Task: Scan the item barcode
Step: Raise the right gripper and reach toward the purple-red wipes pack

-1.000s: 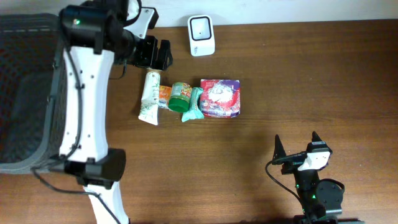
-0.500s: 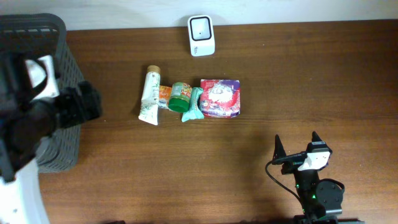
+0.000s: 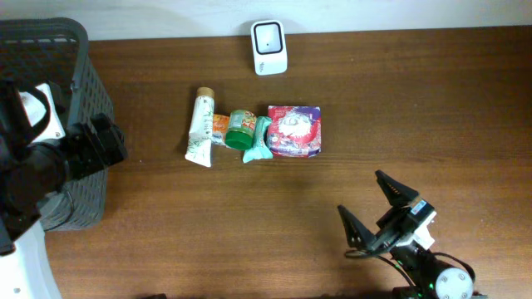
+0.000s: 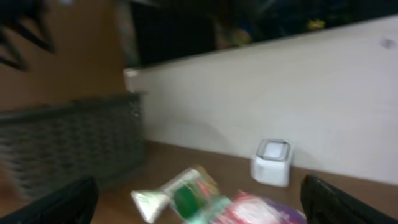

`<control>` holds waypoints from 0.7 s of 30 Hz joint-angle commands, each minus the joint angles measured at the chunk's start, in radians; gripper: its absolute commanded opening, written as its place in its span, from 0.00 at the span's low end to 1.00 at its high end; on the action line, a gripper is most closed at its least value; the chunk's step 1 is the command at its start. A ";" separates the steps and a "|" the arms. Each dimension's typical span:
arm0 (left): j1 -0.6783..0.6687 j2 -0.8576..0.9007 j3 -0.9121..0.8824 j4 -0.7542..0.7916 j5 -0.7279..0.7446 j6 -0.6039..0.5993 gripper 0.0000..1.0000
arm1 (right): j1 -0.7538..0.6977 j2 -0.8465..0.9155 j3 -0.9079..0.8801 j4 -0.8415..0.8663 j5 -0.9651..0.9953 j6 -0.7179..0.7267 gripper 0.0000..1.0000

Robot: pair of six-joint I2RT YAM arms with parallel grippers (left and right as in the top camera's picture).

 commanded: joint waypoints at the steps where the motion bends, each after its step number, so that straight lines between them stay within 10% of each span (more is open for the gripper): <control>1: 0.005 0.000 -0.003 -0.002 0.000 -0.013 0.99 | 0.005 -0.006 -0.004 0.144 -0.078 0.119 0.99; 8: 0.005 0.000 -0.003 -0.002 0.000 -0.013 0.99 | 0.003 0.025 0.266 0.167 0.078 0.020 0.99; 21: 0.005 0.000 -0.003 -0.002 0.000 -0.013 0.99 | 0.004 0.678 1.170 -0.921 0.077 -0.386 0.98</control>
